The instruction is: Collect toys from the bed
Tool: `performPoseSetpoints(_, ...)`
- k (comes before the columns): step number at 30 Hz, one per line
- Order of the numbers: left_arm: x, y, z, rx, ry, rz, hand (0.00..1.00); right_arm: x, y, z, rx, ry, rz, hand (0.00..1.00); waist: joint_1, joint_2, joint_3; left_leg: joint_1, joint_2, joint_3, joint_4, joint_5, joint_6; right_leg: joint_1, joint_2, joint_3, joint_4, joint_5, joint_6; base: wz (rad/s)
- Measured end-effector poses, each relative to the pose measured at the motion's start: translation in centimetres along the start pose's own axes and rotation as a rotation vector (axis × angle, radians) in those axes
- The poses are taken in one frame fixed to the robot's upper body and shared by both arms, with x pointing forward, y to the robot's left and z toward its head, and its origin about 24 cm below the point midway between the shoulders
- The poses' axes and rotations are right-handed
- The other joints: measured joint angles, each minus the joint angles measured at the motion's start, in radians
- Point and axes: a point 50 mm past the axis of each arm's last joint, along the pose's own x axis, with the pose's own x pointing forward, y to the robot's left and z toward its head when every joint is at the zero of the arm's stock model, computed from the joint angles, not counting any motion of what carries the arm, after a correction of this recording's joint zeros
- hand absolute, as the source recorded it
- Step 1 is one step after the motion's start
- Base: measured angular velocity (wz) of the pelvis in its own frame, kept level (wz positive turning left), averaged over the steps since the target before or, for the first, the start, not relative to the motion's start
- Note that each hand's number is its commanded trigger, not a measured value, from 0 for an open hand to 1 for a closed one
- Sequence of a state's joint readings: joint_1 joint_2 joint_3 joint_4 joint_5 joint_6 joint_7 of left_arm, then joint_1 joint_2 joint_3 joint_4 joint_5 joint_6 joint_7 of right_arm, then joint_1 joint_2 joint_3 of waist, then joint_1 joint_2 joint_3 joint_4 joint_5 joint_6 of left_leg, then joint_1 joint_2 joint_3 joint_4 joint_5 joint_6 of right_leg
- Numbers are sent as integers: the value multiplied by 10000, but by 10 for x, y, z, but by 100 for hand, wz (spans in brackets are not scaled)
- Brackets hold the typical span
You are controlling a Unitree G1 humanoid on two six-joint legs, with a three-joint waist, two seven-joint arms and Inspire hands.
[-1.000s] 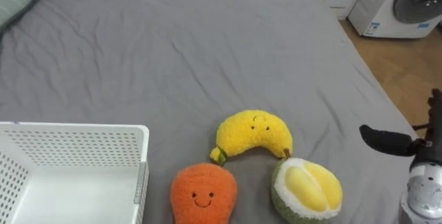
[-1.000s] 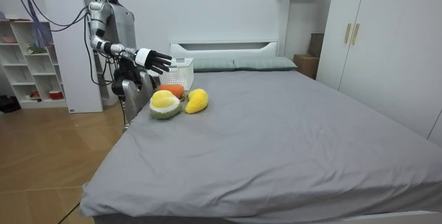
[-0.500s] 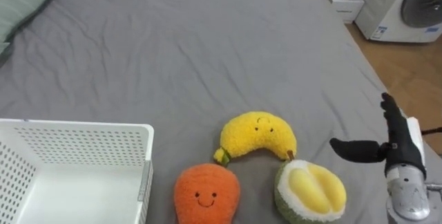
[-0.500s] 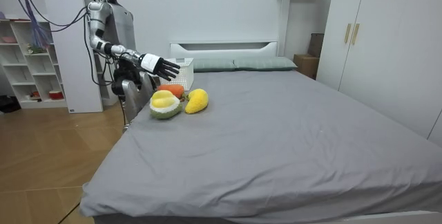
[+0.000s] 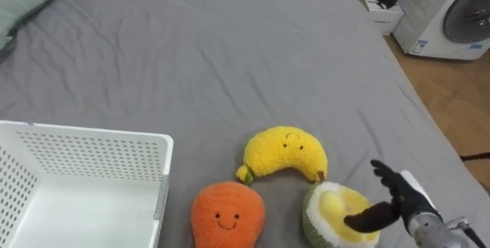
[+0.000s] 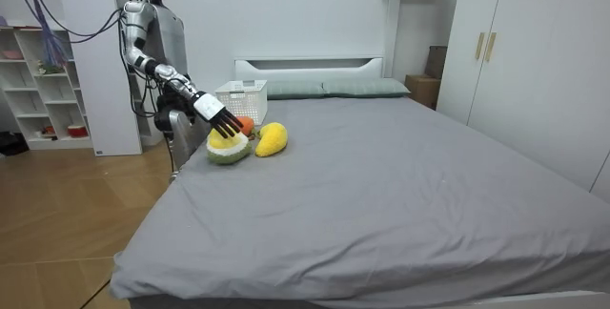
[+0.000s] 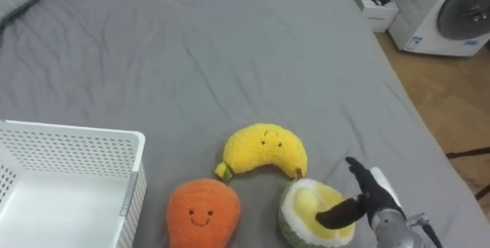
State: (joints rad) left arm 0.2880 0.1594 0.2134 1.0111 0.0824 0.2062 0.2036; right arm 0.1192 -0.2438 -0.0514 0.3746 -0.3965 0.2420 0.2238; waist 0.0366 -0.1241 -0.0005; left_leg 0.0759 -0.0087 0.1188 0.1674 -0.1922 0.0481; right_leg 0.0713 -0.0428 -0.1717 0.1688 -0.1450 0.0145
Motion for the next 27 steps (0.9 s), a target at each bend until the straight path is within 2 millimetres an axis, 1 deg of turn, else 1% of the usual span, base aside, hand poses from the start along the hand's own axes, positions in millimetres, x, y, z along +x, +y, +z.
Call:
performPoseSetpoints(5,1,3,3,47,17,71,0,2,7,-11,-572,612,522,0,46,33,15,16,-32,-130,-2,-3,7,9,-14,-75,-9,-12,18,6)
performPoseSetpoints(7,1,3,5,42,-26,81,0,2,8,-13,-826,790,602,0,88,89,33,17,-33,-129,-5,-2,7,9,-14,-82,0,-12,18,0)
performPoseSetpoints(12,1,2,11,106,-184,69,0,2,9,-20,-1058,1161,676,0,90,132,29,33,-36,-212,-7,-5,9,109,-23,-197,-1,-11,18,4)
performPoseSetpoints(16,1,1,13,177,-278,42,0,3,12,-30,-1009,1549,680,0,213,179,14,51,-36,-236,4,-8,10,154,-31,-233,-1,-11,17,1)
performPoseSetpoints(17,1,1,13,172,-294,51,0,2,12,-30,-1008,1564,652,28,217,186,12,50,-36,-239,8,-7,10,157,-30,-233,0,-11,17,0)
performPoseSetpoints(18,1,1,14,160,-329,64,0,2,12,-30,-969,1556,590,60,243,201,9,51,-36,-239,6,-7,9,158,-27,-207,5,-11,17,0)
performPoseSetpoints(19,0,1,12,169,-286,123,0,3,12,-30,-957,1545,490,84,285,219,9,49,-36,-241,7,-7,9,163,-25,-199,6,-11,17,0)
performPoseSetpoints(20,0,1,11,167,-291,154,0,3,12,-30,-990,1544,425,100,300,235,11,48,-36,-240,7,-7,9,164,-22,-196,6,-11,17,0)
performPoseSetpoints(24,-1,-1,13,182,-366,416,0,4,17,-25,-1329,1298,-113,100,363,308,15,25,-37,-296,7,-6,8,177,-13,-213,-1,-11,17,2)
performPoseSetpoints(27,-2,-5,18,329,-597,552,0,5,20,-23,-1633,1193,-492,100,438,329,15,1,-42,-365,6,-5,6,177,-15,-258,-3,-11,16,6)
